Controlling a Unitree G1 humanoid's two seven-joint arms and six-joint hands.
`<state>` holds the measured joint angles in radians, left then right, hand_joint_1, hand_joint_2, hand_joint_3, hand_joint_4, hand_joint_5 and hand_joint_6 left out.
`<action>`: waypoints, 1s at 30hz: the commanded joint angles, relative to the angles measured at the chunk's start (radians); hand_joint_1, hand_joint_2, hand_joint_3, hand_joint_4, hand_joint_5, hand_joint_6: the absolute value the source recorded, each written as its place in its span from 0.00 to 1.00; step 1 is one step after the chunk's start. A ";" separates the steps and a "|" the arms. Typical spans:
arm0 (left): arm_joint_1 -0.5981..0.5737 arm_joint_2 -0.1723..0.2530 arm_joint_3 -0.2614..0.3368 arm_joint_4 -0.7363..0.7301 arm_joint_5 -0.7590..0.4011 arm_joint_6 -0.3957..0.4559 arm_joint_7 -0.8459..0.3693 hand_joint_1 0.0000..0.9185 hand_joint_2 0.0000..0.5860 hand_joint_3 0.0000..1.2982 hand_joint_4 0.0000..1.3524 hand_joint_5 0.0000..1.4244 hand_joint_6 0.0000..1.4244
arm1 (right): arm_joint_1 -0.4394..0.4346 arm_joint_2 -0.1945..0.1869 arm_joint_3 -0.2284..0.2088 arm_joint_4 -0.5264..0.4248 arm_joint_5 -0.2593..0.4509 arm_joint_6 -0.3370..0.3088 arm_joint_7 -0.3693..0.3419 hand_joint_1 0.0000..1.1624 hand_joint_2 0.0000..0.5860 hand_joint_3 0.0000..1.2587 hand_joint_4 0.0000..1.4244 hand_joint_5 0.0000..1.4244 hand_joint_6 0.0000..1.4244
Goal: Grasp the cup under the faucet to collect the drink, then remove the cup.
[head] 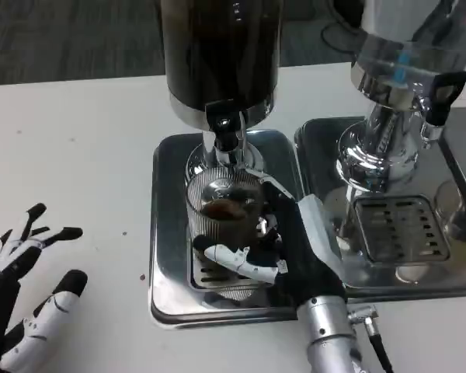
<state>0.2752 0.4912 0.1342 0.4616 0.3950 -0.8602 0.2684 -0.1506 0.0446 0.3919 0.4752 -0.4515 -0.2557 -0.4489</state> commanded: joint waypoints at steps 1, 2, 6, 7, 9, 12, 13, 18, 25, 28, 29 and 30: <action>0.003 -0.004 0.000 -0.003 -0.021 0.000 -0.010 0.00 0.38 0.26 0.03 0.10 0.01 | 0.029 0.048 0.008 0.017 -0.001 -0.026 -0.033 0.79 0.31 0.27 0.39 0.54 0.78; 0.002 -0.005 0.000 -0.002 -0.020 0.000 -0.010 0.00 0.38 0.26 0.03 0.10 0.01 | 0.029 0.047 0.008 0.019 -0.003 -0.035 -0.041 0.79 0.31 0.27 0.39 0.54 0.79; -0.001 -0.006 -0.003 0.001 -0.020 0.001 -0.013 0.00 0.38 0.25 0.02 0.10 0.01 | 0.024 0.046 0.006 0.038 0.002 -0.062 -0.057 0.79 0.31 0.29 0.40 0.57 0.82; -0.002 -0.008 -0.003 0.002 -0.021 0.001 -0.014 0.00 0.39 0.25 0.02 0.10 0.02 | 0.023 0.046 0.004 0.045 0.005 -0.074 -0.061 0.79 0.31 0.30 0.41 0.57 0.83; -0.004 -0.009 -0.003 0.005 -0.022 0.001 -0.014 0.00 0.39 0.25 0.02 0.10 0.02 | 0.022 0.048 0.002 0.047 0.004 -0.072 -0.065 0.79 0.33 0.30 0.41 0.58 0.86; -0.004 -0.009 -0.004 0.006 -0.022 -0.001 -0.013 0.00 0.39 0.25 0.02 0.10 0.02 | 0.021 0.046 0.003 0.049 -0.003 -0.083 -0.078 0.78 0.34 0.31 0.43 0.59 0.87; -0.005 -0.009 -0.004 0.006 -0.023 -0.001 -0.015 0.00 0.39 0.24 0.02 0.10 0.02 | 0.021 0.046 0.003 0.050 -0.003 -0.088 -0.081 0.78 0.34 0.31 0.43 0.59 0.87; -0.010 -0.003 -0.012 0.010 -0.018 0.004 -0.019 0.00 0.38 0.18 0.00 0.07 0.00 | 0.028 0.025 0.015 0.024 -0.067 -0.116 -0.154 0.78 0.34 0.32 0.43 0.61 0.89; -0.027 -0.002 -0.029 0.028 -0.021 0.006 -0.034 0.00 0.38 0.15 0.00 0.06 0.00 | 0.040 0.011 0.000 0.020 -0.089 -0.148 -0.202 0.76 0.38 0.33 0.45 0.62 0.91; -0.036 0.004 -0.040 0.039 -0.016 0.003 -0.040 0.00 0.38 0.14 0.00 0.05 0.00 | 0.048 0.008 -0.002 0.019 -0.093 -0.163 -0.223 0.76 0.38 0.33 0.46 0.63 0.92; -0.038 0.006 -0.042 0.041 -0.013 0.002 -0.041 0.00 0.37 0.14 0.00 0.04 0.00 | 0.052 0.005 -0.002 0.015 -0.094 -0.172 -0.227 0.76 0.38 0.33 0.46 0.63 0.92; -0.039 0.007 -0.044 0.040 -0.008 0.003 -0.041 0.00 0.37 0.13 0.00 0.04 0.00 | 0.057 0.000 -0.001 0.006 -0.103 -0.175 -0.233 0.76 0.38 0.33 0.46 0.63 0.92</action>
<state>0.2489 0.4905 0.0997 0.4932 0.3790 -0.8601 0.2378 -0.0990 0.0355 0.3922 0.5192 -0.5386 -0.3739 -0.6473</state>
